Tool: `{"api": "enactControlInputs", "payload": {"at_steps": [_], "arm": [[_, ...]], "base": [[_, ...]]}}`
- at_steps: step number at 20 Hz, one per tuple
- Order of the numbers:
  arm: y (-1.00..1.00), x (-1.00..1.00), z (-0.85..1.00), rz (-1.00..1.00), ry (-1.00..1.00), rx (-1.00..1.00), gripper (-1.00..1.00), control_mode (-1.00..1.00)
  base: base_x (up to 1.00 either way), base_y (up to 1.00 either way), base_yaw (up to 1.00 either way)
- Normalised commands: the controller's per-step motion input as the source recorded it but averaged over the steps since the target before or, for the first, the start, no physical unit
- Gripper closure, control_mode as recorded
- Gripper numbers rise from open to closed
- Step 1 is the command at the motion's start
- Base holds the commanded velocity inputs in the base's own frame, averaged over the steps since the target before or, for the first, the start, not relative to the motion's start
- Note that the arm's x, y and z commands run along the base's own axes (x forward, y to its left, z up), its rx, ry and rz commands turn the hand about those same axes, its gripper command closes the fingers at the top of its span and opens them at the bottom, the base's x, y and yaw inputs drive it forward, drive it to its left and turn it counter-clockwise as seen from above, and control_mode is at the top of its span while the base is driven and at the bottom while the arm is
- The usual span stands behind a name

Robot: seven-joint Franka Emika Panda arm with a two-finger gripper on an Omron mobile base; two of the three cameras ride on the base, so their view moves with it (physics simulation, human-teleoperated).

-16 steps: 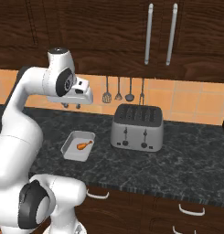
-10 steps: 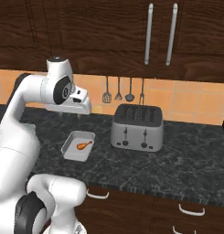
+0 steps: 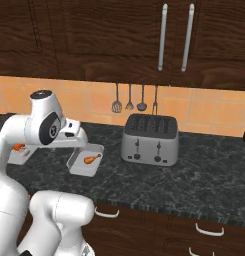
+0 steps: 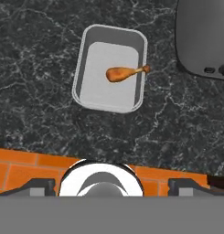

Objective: Take the meat container that has the chicken drumstick and place it on the second highest rack of the freezer. Then take the vegetable container that has the squash and garlic and place it on the highest rack of the freezer.

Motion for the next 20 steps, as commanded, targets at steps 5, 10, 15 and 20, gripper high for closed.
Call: {"api": "enactControlInputs", "payload": {"at_steps": [5, 10, 15, 20], "arm": [[0.38, -0.06, -0.16, 0.33, 0.08, -0.18, -1.00, -1.00], [0.32, 0.00, -0.46, 0.27, 0.06, -0.08, -1.00, -1.00], [0.00, 0.08, -0.44, 0.21, 0.00, 0.00, -1.00, -1.00], [0.09, 0.15, -0.09, 0.03, 0.02, 0.00, -1.00, -1.00]], "base": [[0.00, 0.00, 0.00], [0.00, 0.00, 0.00], [0.00, 0.00, 0.00], [0.00, 0.00, 0.00]]}}
